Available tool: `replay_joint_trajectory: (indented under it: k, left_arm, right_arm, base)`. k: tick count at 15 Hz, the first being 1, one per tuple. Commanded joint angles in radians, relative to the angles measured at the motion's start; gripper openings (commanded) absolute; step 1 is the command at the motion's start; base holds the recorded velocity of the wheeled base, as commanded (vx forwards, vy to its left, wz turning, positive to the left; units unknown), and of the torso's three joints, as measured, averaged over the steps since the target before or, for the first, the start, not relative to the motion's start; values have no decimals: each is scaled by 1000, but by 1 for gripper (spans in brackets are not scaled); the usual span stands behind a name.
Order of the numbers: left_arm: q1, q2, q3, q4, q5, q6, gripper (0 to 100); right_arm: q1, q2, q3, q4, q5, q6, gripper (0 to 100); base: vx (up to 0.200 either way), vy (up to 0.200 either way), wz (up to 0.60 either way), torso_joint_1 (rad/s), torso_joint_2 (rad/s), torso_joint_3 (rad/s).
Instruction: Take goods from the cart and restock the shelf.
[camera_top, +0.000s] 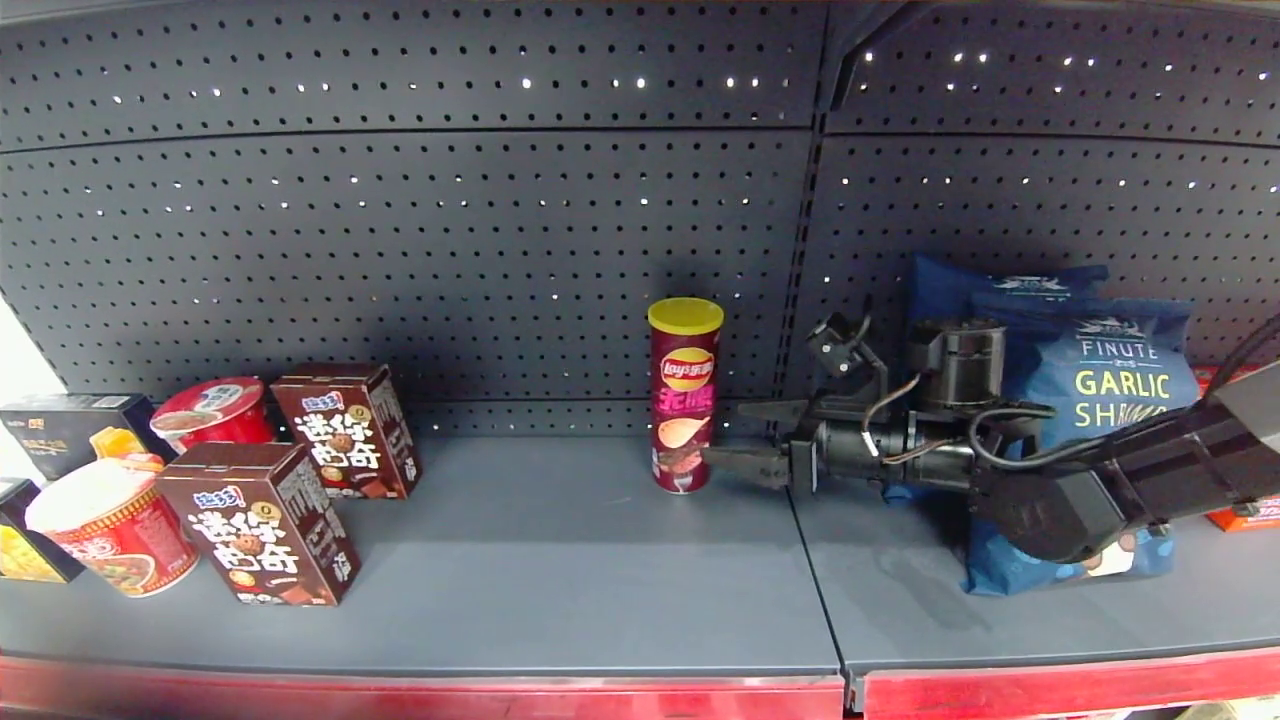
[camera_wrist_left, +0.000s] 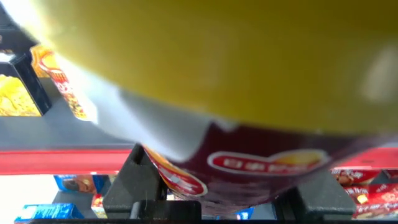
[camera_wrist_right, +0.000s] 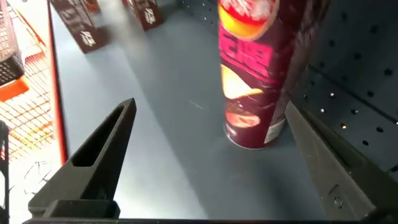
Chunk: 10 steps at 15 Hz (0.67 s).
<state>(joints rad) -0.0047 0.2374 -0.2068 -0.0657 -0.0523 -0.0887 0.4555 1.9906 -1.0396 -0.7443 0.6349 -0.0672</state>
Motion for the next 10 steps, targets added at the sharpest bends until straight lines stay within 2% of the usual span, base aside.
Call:
replay_joint_trajectory:
  k: [1,3,6,10]
  left_arm:
    - [0,-1,6,-2,0,0,0]
    - [0,-3,7,0,0,0,0]
    - [-3,-27,9,64,-6,0,0]
    - [-9,-148,-8,216,-15,0,0]
  right_arm:
    - [-17,79,-45,-1,6,0,100]
    - [-29,129,-86,-4,22,0,100]
    - [-23,206,-154,-27,52,-2,100]
    - [-1,297,-238,-29,63,-5,100]
  base:
    - [0,0,0,0,0,0]
    - [0,0,0,0,0,0]
    - [0,0,0,0,0,0]
    - [0,0,0,0,0,0]
